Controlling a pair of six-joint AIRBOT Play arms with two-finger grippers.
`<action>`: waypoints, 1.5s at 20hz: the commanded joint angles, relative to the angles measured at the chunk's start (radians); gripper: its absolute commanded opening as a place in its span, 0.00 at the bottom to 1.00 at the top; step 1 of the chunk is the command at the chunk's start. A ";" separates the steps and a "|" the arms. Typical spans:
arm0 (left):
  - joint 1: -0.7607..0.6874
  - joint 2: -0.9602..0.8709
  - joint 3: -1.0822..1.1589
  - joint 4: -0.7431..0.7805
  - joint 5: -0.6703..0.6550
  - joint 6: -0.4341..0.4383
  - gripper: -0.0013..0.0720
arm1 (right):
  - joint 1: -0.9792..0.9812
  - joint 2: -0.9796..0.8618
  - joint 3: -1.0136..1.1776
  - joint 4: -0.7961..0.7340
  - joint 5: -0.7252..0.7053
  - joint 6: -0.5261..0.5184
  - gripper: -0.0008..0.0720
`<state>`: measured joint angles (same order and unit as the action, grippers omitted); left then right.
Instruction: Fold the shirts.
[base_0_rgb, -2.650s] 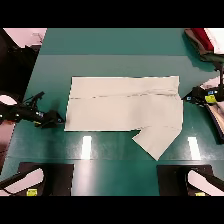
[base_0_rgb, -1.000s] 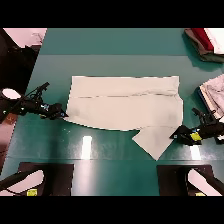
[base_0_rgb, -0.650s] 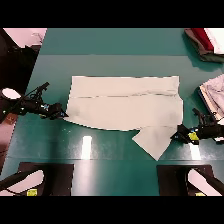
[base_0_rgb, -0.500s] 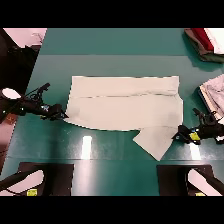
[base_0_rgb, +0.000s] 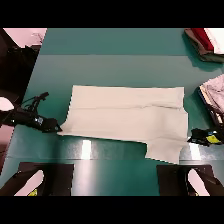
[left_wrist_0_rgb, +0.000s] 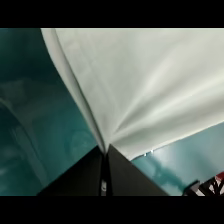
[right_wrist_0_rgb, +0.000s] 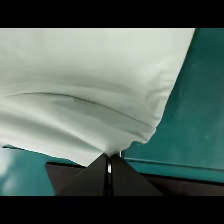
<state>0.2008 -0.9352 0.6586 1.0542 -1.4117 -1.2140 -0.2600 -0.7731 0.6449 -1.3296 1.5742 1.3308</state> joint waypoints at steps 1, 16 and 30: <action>0.000 0.067 -0.039 -0.040 -0.034 -0.028 0.05 | 0.000 0.109 0.018 0.031 -0.067 -0.001 0.03; 0.000 -0.334 0.361 -0.198 0.300 -0.026 0.05 | 0.235 -0.568 0.665 0.104 -0.247 0.034 0.03; 0.000 -0.481 0.541 -0.437 0.425 0.003 0.93 | 0.170 -0.794 0.840 0.344 -0.276 0.072 0.59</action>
<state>0.2016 -1.4117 1.1454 0.6682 -0.9558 -1.2148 -0.0452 -1.5581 1.4773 -1.0966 1.2530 1.4429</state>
